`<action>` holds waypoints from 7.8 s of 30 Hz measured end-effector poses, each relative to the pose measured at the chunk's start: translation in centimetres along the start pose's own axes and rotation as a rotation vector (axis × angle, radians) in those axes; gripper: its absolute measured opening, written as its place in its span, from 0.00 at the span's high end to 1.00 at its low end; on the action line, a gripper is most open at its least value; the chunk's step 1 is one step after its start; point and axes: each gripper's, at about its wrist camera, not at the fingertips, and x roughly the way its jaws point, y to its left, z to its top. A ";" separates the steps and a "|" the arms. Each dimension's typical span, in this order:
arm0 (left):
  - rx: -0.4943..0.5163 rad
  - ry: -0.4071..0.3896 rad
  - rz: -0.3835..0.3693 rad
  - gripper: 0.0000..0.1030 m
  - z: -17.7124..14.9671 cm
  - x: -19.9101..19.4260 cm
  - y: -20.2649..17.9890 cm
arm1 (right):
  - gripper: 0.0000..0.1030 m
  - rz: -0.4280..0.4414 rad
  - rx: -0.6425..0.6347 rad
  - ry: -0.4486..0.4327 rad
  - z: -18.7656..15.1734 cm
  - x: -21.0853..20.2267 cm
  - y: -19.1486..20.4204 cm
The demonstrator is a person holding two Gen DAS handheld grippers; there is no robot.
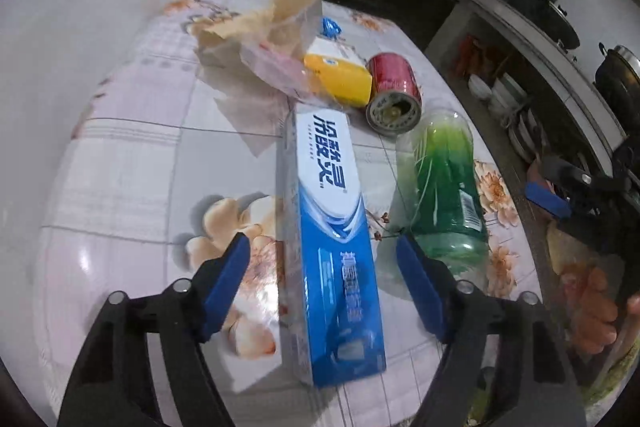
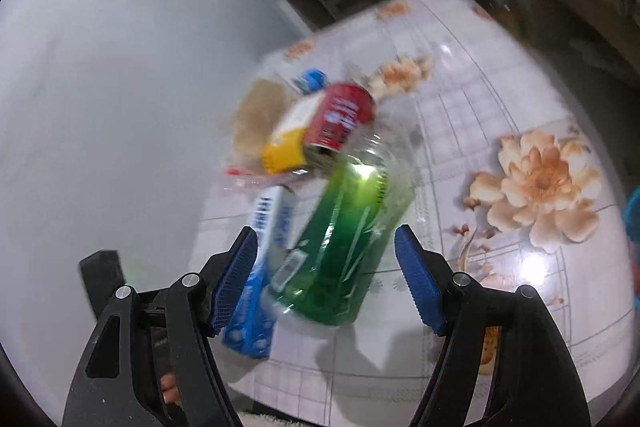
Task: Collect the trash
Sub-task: 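Grasp the blue toothpaste box with the left gripper while the right grasps the green bottle, then carry the toothpaste box and green bottle over the blue wastebasket and open both grippers, then bring both grippers back over the table items, then close the right gripper on the red DRINK MILK can and lift it, then pass the red can from the right gripper into the left gripper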
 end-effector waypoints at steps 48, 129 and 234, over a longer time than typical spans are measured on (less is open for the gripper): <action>0.145 0.102 0.112 0.49 -2.1 2.8 -3.0 | 0.36 -0.196 -0.056 0.187 -5.2 1.6 -2.2; 0.534 0.438 -0.417 0.29 0.0 24.9 -49.4 | 0.36 -0.414 0.833 -0.295 -13.5 -14.4 -42.5; 0.502 -0.186 -0.208 0.27 -2.9 -0.6 -10.8 | 0.37 0.322 0.616 0.715 -2.0 10.7 -3.3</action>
